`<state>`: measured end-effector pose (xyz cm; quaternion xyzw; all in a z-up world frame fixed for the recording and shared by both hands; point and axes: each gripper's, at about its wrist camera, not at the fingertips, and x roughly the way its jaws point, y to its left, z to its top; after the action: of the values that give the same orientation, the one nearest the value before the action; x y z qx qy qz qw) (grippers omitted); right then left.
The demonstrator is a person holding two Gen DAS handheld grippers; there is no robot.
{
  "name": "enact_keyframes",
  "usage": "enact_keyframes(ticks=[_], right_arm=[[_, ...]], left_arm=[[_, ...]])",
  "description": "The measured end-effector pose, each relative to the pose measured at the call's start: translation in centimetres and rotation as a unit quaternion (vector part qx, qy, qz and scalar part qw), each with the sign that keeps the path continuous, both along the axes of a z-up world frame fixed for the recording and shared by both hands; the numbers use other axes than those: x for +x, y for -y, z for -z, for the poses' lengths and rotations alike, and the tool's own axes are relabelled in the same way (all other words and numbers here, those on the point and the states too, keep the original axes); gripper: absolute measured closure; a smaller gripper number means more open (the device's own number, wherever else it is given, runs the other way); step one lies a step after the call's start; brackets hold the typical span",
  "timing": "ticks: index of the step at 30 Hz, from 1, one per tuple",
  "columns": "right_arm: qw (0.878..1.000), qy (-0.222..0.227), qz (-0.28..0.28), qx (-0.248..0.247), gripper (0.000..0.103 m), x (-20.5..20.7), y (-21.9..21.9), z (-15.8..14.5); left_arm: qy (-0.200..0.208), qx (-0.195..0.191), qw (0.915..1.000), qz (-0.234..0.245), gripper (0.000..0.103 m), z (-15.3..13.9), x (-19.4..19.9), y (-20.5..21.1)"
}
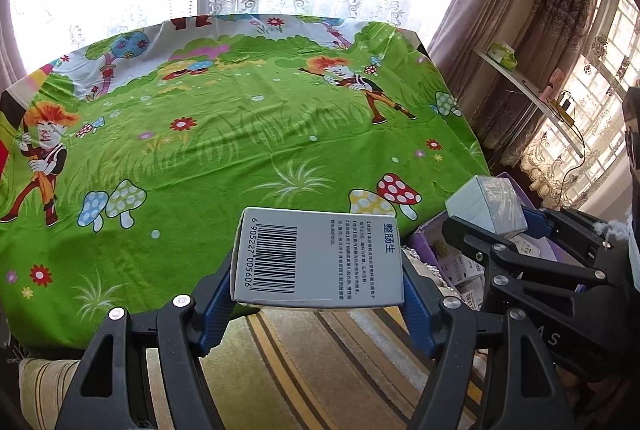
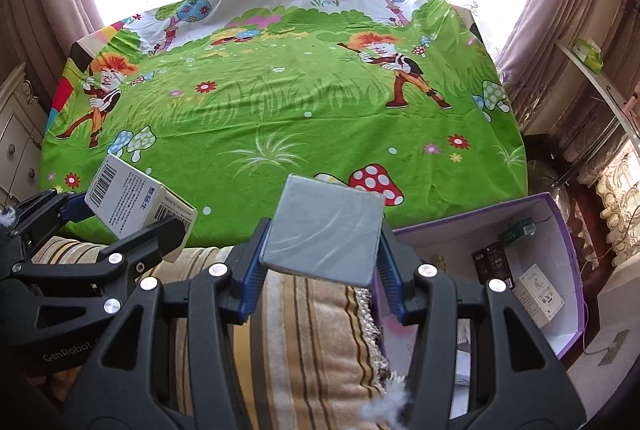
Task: Organize rigid objects
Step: 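Carry the barcode box and white cube over the purple storage box and open both tools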
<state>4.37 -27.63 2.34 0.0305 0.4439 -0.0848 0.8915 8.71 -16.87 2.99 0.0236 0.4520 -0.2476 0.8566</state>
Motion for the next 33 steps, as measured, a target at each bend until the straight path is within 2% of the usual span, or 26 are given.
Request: enact_keyframes(ticks=[7,21,33], right_arm=[[0.999,-0.005,0.047,-0.009,0.049,-3.8,4.6,0.0],[0.989,-0.016,0.147,-0.015,0.049,-9.3,13.6,1.0],[0.980,-0.015,0.198,-0.011,0.048,-11.5,17.9,1.4]], left_arm=[[-0.010,-0.009,0.9989,0.044,0.031,-0.3,-2.1,4.7],[-0.043,0.000,0.9920,0.119,0.031,0.6,-4.8,14.1],[-0.064,0.008,0.9865,0.151,0.028,1.7,-5.6,18.4]])
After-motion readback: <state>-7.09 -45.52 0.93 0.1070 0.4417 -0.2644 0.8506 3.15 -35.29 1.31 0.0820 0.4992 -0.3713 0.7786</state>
